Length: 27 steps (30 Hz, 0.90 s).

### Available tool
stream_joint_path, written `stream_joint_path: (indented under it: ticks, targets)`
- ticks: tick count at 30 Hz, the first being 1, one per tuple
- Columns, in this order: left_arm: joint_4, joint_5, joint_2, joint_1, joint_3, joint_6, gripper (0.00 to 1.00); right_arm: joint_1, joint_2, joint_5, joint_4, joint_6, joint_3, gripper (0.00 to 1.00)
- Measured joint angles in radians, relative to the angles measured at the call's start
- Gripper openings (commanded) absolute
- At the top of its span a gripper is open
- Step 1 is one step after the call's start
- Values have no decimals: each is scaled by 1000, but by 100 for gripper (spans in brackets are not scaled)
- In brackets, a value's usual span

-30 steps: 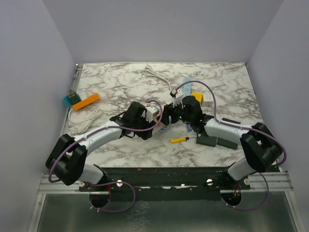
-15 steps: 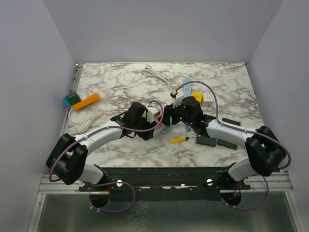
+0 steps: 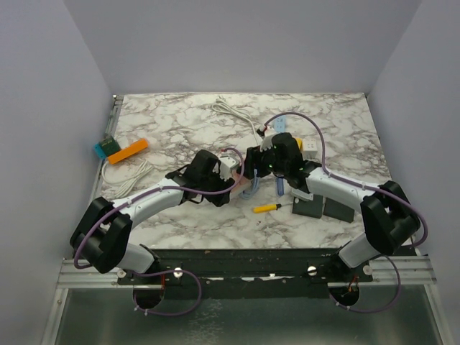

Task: Pull the plug off the socket
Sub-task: Remove the plug from the socket.

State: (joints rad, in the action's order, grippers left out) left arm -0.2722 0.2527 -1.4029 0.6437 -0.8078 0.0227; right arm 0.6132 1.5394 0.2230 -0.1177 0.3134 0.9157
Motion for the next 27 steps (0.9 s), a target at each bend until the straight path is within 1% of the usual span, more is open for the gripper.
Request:
stream_joint_path:
  ticks: [6, 10, 17, 27]
  targets:
    - [-5, -1, -5, 0, 0, 0, 0, 0, 2, 10, -7, -3, -6, 1]
    - [-5, -3, -7, 0, 0, 0, 0, 3, -27, 9, -36, -14, -46, 1]
    - [-11, 3, -8, 0, -2, 1, 0, 63, -111, -59, -89, -70, -134, 1]
    - [-13, 13, -8, 0, -2, 1, 0, 82, -156, -98, -175, -82, -210, 1]
